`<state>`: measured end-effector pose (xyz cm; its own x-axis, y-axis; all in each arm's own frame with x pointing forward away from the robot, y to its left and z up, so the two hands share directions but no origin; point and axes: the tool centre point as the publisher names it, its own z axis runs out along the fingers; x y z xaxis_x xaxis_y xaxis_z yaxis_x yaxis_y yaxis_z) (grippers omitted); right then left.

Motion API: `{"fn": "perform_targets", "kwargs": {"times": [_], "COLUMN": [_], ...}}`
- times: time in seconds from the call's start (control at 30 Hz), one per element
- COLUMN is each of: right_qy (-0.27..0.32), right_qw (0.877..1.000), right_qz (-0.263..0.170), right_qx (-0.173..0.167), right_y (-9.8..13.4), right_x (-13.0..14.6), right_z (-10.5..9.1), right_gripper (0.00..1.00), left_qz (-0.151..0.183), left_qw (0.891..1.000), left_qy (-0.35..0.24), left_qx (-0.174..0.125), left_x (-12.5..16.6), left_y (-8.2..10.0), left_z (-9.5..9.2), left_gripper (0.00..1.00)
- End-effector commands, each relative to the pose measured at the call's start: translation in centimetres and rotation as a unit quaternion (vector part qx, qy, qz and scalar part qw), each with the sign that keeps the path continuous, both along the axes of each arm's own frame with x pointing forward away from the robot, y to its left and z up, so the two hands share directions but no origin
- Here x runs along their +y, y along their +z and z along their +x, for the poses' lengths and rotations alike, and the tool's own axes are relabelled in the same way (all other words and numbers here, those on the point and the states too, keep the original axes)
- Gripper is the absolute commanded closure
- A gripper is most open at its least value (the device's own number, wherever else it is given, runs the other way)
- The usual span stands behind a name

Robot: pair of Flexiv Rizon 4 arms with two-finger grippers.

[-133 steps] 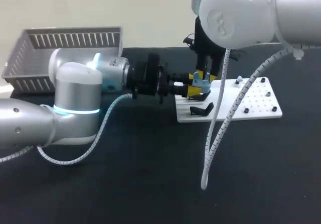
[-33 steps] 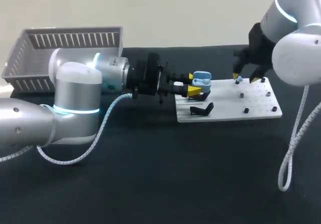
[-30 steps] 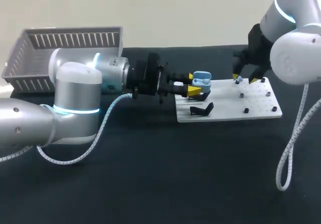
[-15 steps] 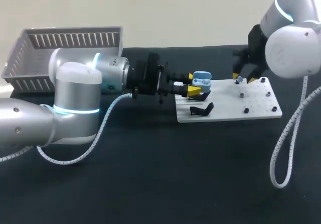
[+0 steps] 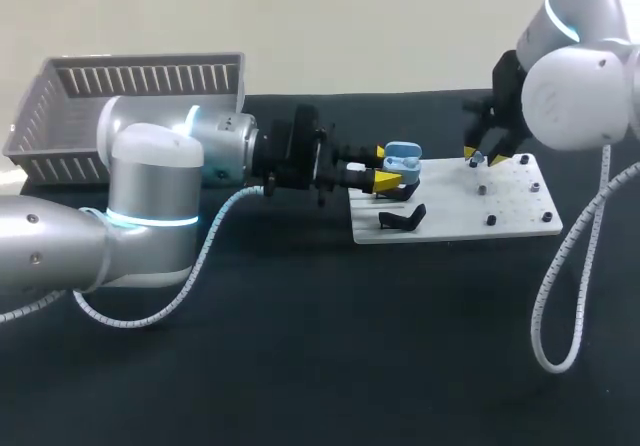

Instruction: Pick up each earbud case from the left stands, insert the matching earbuds, close the lid, and place the case in the box.

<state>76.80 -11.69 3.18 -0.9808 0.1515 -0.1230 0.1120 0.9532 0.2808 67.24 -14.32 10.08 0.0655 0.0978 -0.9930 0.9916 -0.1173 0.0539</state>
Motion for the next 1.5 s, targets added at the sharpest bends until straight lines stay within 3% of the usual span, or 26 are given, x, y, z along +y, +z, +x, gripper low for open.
{"fn": "perform_targets", "kwargs": {"times": [0.03,0.13,0.73,0.83,0.9,1.07,1.23,1.5], "right_qy": [0.0,0.0,-0.008,-0.009,-0.009,-0.011,-0.011,0.01], "right_qw": [1.0,1.0,1.0,1.0,1.0,1.0,1.0,0.999], "right_qz": [-0.001,-0.002,-0.005,-0.006,-0.006,-0.006,-0.002,-0.013], "right_qx": [0.002,0.003,0.01,0.01,0.009,0.006,-0.003,-0.045], "right_y": [-0.1,-0.2,-0.6,-0.6,-0.5,-0.1,1.1,6.2], "right_x": [0.0,0.1,-0.1,-0.2,-0.2,-0.3,-0.4,1.1], "right_z": [0.1,0.1,-0.1,-0.1,-0.2,-0.5,-1.5,-4.7], "right_gripper": [0.64,0.7,0.73,0.8,0.98,1.0,1.0,1.0], "left_qz": [-0.002,-0.002,-0.002,-0.002,-0.002,-0.002,-0.002,-0.002], "left_qw": [1.0,1.0,1.0,1.0,1.0,1.0,1.0,1.0], "left_qy": [0.003,0.003,0.003,0.003,0.003,0.003,0.003,0.003], "left_qx": [-0.002,-0.002,-0.002,-0.002,-0.002,-0.002,-0.002,-0.002], "left_x": [0.0,0.0,0.0,0.0,0.0,0.0,0.0,0.0], "left_y": [-0.1,-0.1,-0.1,-0.1,-0.1,-0.1,-0.1,-0.1], "left_z": [-0.1,-0.1,-0.1,-0.1,-0.1,-0.1,-0.1,-0.1], "left_gripper": [1.0,1.0,1.0,1.0,1.0,1.0,1.0,1.0]}}
